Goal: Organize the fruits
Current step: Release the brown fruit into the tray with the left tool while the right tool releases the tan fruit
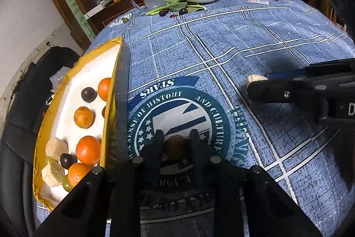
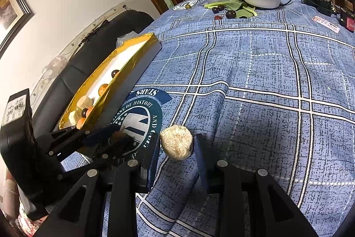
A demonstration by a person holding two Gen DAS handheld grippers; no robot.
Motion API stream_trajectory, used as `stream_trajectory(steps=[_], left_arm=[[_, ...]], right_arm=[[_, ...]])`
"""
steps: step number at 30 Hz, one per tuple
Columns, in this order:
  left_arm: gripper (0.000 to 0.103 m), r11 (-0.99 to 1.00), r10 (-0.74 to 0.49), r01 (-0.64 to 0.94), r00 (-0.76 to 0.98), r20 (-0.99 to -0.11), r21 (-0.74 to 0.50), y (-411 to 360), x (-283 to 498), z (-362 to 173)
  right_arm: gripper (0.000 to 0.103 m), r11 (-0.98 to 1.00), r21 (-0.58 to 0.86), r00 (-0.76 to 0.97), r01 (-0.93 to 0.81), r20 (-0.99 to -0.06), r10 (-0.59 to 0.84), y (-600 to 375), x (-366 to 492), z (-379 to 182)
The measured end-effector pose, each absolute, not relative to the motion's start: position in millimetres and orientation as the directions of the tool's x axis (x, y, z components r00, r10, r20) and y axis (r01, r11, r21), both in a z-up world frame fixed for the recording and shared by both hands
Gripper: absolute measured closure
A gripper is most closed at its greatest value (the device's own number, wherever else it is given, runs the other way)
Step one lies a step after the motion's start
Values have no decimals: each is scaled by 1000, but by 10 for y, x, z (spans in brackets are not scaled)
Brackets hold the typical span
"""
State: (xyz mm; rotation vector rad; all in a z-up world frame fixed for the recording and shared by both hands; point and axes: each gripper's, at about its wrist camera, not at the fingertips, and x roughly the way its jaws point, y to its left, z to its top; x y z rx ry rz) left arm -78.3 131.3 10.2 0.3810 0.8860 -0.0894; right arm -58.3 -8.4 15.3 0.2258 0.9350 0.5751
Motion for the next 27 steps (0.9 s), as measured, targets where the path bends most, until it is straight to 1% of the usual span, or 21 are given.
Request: stream_trajectory(steps=[3, 6, 8, 10, 12, 14, 16, 18, 20, 23, 26, 27], left_arm=[[82, 932, 76, 229, 636, -768, 282, 1321, -800, 110], [82, 951, 31, 217, 639, -768, 219, 1410, -867, 185], [82, 968, -18, 203, 647, -762, 149, 1533, -929, 317], [82, 980, -95, 192, 656, -748, 45, 1720, -982, 503], [82, 987, -120, 163, 681, -722, -10, 1936, -1021, 683], [82, 991, -119, 125, 701, -703, -43, 2153, -1020, 807], [82, 996, -87, 59, 714, -694, -64, 2419, -971, 875], [82, 997, -45, -15, 713, -700, -80, 2707, -857, 877], [82, 988, -41, -81, 692, -721, -133, 2976, -741, 809], [82, 963, -23, -185, 665, -746, -195, 3321, -612, 670], [82, 946, -39, -215, 667, -744, -242, 3455, -618, 620], [79, 944, -44, -215, 671, -740, -251, 3469, -653, 619]], right_arm=[[68, 827, 423, 464, -370, -687, 559, -91, -592, 162], [68, 827, 425, 471, -368, -681, 560, -110, -605, 173], [69, 830, 419, 479, -368, -680, 555, -107, -607, 185], [69, 845, 381, 506, -375, -680, 531, -81, -642, 255], [69, 842, 362, 508, -399, -678, 532, -6, -661, 356], [69, 836, 348, 505, -424, -675, 537, 96, -652, 471], [69, 821, 347, 496, -453, -667, 555, 255, -602, 619], [68, 800, 355, 476, -484, -660, 581, 470, -531, 749], [68, 780, 345, 453, -523, -662, 597, 741, -461, 828], [68, 764, 308, 424, -566, -687, 591, 1165, -387, 839], [68, 753, 241, 395, -613, -732, 555, 1671, -308, 746], [68, 753, 219, 397, -620, -740, 543, 1755, -317, 712]])
